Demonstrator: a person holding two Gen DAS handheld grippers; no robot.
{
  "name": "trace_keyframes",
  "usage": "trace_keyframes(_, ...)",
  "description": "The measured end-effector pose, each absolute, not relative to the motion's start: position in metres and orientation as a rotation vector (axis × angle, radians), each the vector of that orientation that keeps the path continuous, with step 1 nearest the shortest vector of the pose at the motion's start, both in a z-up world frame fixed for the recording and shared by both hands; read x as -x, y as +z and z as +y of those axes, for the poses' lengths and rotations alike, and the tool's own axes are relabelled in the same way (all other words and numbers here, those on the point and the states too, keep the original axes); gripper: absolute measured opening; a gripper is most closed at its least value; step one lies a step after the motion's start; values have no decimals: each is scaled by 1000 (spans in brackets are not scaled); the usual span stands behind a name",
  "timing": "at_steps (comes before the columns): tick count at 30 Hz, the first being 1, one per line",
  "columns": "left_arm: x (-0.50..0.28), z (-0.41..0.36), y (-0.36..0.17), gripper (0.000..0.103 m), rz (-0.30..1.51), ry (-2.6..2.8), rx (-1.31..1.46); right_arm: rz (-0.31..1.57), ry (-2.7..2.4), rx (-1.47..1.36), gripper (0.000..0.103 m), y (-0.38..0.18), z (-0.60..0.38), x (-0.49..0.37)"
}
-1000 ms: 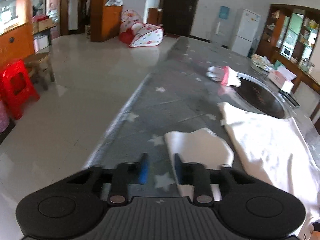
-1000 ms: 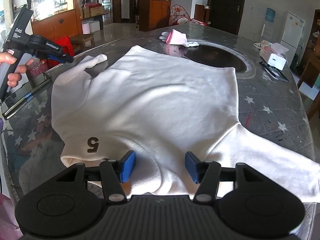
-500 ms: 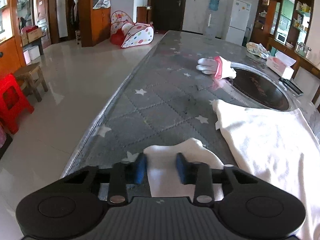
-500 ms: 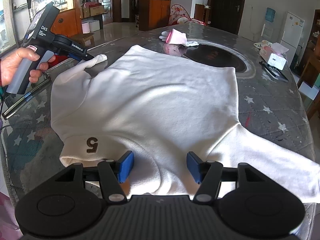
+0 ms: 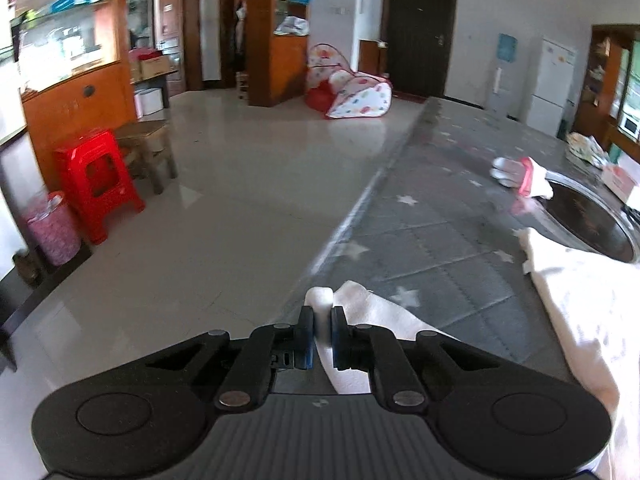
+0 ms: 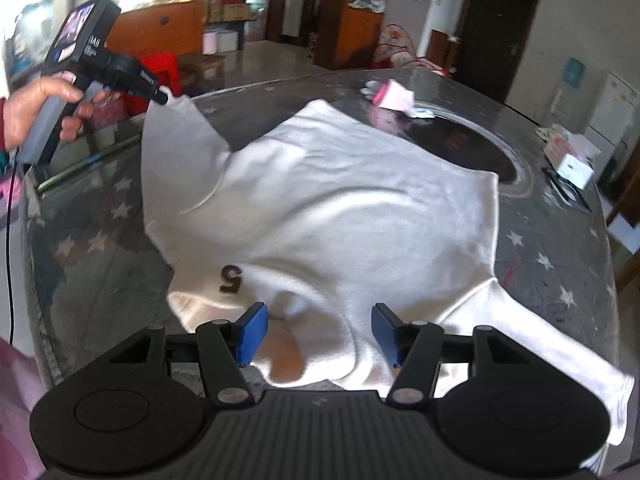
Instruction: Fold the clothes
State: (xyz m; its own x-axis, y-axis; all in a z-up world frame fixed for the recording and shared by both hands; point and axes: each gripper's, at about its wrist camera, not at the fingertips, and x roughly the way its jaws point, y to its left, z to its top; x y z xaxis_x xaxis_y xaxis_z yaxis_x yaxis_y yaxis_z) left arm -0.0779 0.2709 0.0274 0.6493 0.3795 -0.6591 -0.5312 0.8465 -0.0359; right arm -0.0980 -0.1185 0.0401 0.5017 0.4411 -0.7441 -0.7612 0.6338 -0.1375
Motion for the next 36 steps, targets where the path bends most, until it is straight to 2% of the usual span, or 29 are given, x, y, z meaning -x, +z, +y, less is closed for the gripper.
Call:
trace_keyframes(3,85,273,28,9,684,544,241,737,785,511,51,40,-115,102)
trace_keyframes(14,95,271,43,9,658,555,232,704,977,573,48,40,-81,129)
trace_keyframes(15,95,270,44,9,659,555,230,701,985,581,45,38,-76,130)
trace_keyframes(17,96,271,44,9,660,554,228,697,996,594,23,33,-68,132)
trace_keyframes(20,97,273,45,9,660,559,233,698,1000,601,9,32,-62,133)
trace_keyframes(33,101,289,48,9,672,516,249,729,1109,572,8,34,-63,140)
trace_keyframes(36,95,288,57,9,657,499,220,745,1115,510,16,42,-68,131)
